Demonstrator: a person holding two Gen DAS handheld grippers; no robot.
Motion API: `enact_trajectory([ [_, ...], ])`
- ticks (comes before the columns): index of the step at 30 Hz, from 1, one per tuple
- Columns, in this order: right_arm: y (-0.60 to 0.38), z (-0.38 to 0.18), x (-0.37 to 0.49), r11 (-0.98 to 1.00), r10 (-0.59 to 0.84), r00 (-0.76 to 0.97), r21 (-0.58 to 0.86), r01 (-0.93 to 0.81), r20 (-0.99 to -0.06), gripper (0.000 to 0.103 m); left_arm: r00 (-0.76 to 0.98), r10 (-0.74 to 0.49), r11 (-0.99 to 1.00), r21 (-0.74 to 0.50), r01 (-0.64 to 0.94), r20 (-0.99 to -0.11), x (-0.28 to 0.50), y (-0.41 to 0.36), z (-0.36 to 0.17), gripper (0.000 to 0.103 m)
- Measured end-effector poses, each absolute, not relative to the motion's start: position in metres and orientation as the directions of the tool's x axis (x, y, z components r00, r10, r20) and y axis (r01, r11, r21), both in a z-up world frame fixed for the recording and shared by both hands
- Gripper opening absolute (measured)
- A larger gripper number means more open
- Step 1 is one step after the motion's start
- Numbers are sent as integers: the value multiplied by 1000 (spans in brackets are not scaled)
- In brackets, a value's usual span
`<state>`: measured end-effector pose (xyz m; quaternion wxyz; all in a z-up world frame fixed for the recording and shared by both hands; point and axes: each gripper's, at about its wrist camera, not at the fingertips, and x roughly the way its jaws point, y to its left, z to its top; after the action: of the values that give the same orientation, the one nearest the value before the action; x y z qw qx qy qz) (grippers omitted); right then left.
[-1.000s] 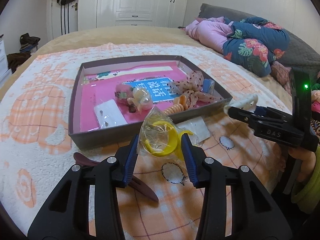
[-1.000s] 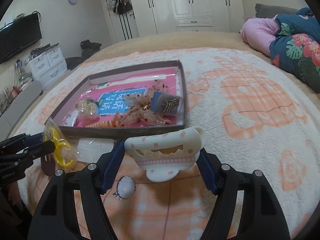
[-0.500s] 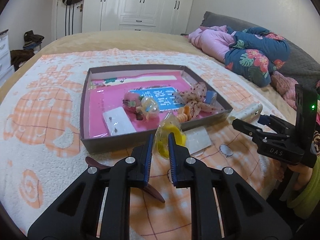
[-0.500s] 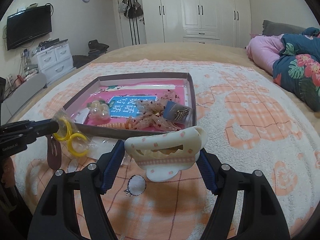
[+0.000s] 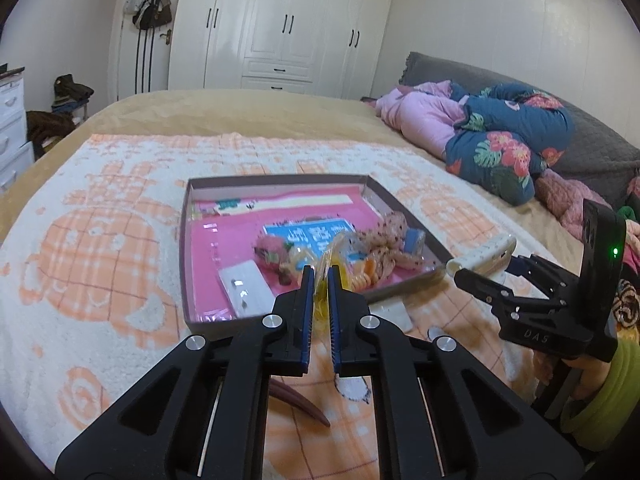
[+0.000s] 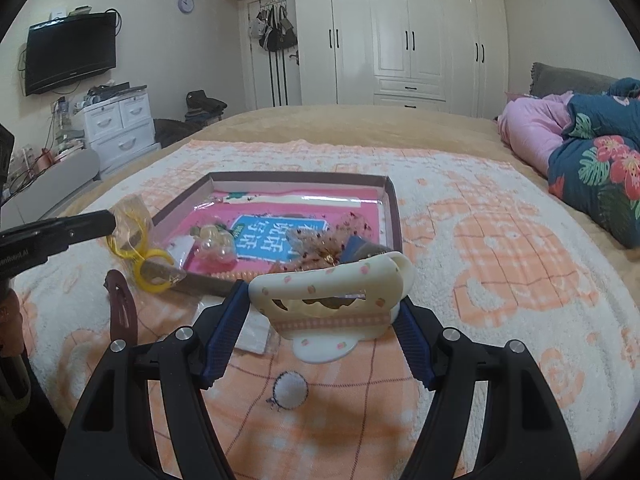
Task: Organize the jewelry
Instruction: 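Carry the yellow clip bag and white claw clip over the box with both grippers, then open both grippers to drop the yellow clip bag and claw clip into the box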
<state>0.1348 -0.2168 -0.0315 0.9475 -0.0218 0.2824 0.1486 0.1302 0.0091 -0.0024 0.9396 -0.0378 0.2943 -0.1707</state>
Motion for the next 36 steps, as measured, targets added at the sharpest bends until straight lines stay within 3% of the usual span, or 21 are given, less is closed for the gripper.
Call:
enact_trajectory([
  [15,-185,-31,172,942,277,791,-6,-334,-546,68,805,-290,957,-183,226,-517,176,26,6,2],
  [32,-167,-56,218,941,286,726,41,-336,-625,69,784,-282,942,-316,116,-552,211,63,-23,4],
  [36,-172,-56,219,945,286,730,58,-321,-621,77,783,-253,950,-301,88,-568,213,68,-29,5],
])
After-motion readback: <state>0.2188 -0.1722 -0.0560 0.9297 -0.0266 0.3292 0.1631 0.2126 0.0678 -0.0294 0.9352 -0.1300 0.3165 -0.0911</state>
